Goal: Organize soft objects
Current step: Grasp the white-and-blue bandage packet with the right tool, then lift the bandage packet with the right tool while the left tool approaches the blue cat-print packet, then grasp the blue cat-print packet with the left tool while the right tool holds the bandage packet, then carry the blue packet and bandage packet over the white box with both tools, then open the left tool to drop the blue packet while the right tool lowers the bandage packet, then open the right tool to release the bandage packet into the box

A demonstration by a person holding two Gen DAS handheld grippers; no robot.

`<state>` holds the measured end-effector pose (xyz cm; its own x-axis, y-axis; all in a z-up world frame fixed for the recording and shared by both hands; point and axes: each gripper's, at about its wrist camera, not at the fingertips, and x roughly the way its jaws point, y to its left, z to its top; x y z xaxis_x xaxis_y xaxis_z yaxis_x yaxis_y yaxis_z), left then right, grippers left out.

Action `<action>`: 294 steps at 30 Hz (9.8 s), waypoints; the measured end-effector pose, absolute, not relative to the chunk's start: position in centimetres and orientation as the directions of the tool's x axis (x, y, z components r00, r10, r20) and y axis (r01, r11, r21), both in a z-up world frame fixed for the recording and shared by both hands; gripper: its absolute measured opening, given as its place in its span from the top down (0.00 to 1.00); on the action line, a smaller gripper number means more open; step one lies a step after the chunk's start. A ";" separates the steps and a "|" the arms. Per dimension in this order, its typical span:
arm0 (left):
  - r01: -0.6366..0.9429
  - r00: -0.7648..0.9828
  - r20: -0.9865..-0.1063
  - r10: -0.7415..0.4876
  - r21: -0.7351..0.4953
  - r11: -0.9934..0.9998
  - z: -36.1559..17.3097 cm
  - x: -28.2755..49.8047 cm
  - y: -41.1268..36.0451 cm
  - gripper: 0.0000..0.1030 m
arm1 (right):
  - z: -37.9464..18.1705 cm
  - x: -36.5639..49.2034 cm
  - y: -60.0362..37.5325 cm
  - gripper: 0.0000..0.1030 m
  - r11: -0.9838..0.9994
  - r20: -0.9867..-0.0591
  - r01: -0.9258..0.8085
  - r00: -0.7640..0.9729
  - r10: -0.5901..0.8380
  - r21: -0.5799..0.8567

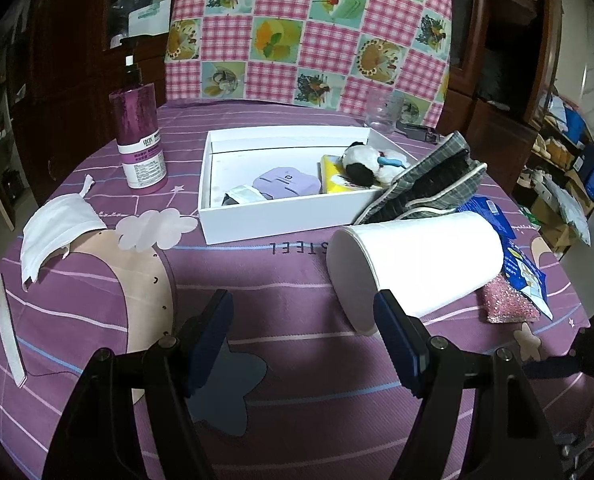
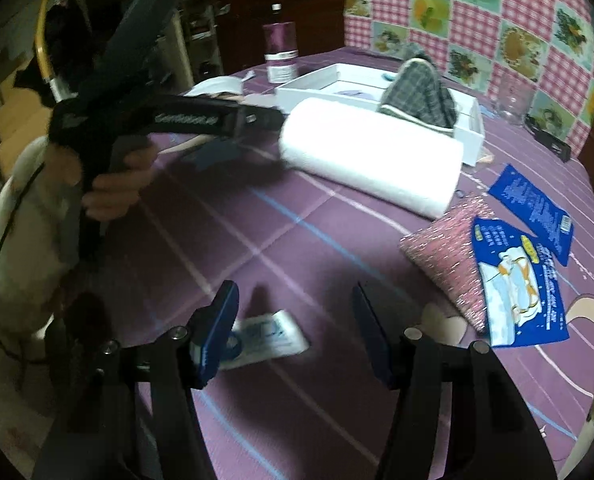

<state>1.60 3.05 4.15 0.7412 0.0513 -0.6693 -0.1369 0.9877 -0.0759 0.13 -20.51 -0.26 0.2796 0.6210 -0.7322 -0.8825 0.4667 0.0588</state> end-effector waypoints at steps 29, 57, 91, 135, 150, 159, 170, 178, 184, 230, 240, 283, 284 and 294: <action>-0.120 0.761 -0.648 0.028 -0.098 0.988 4.8 1.1 3.1 0.29 | 2.3 3.3 -20.9 0.97 0.640 -0.744 -0.756 0.349 0.570 0.136; -0.032 0.780 -0.626 -0.006 -0.050 0.998 7.7 1.0 -0.4 0.29 | 6.6 8.7 -23.4 0.97 0.736 -0.588 -0.561 0.467 0.660 0.380; 0.141 0.698 -0.700 -0.153 -0.076 0.987 6.7 5.2 -7.0 0.29 | 3.9 9.7 -28.4 0.97 0.798 -0.578 -0.437 0.550 0.603 0.416; 0.562 0.495 -0.838 -0.229 0.107 0.820 2.3 13.5 -20.7 0.19 | 5.0 10.5 -38.3 0.97 0.905 -0.543 -0.026 0.793 0.277 0.424; 0.537 0.542 -0.807 -0.234 0.119 0.835 2.1 12.9 -21.1 0.58 | 4.6 10.8 -38.3 0.97 0.904 -0.558 -0.014 0.783 0.276 0.427; 0.499 0.529 -0.789 -0.314 -0.010 0.866 3.6 13.3 -19.3 0.90 | 4.8 10.7 -37.9 0.97 0.906 -0.543 -0.030 0.792 0.279 0.422; 0.500 0.598 -0.714 -0.364 -0.023 0.866 6.7 11.5 -18.6 0.99 | 5.3 10.2 -37.6 0.97 0.897 -0.505 -0.066 0.807 0.305 0.438; 0.480 0.627 -0.662 -0.409 -0.085 0.873 8.7 10.6 -16.4 0.99 | 5.6 10.4 -36.3 0.97 0.892 -0.505 -0.095 0.795 0.335 0.442; 0.463 0.660 -0.613 -0.435 -0.125 0.878 10.6 10.2 -14.1 0.99 | 7.2 10.6 -34.6 0.97 0.889 -0.515 -0.128 0.774 0.367 0.440; -0.134 0.838 -0.512 -0.188 -0.527 0.839 7.2 14.9 11.1 0.98 | 7.3 25.2 -17.1 0.97 0.801 -0.595 -0.229 0.565 0.572 0.552; -0.337 0.686 -0.727 -0.041 -0.367 0.867 3.1 17.3 10.9 0.95 | 4.8 26.1 -15.8 0.97 0.853 -0.680 -0.223 0.523 0.514 0.472; -0.287 0.698 -0.709 0.100 -0.149 0.946 6.7 15.3 9.0 0.26 | 5.1 26.0 -15.6 0.97 0.803 -0.625 -0.241 0.523 0.580 0.545; -0.283 0.698 -0.709 0.105 -0.139 0.949 6.7 15.3 8.8 0.26 | 4.9 26.0 -15.6 0.97 0.790 -0.613 -0.235 0.522 0.594 0.566; -0.263 0.710 -0.698 0.098 -0.133 0.956 7.0 15.2 8.2 0.26 | 4.4 25.5 -14.7 0.95 0.583 -0.448 -0.300 0.412 0.793 0.755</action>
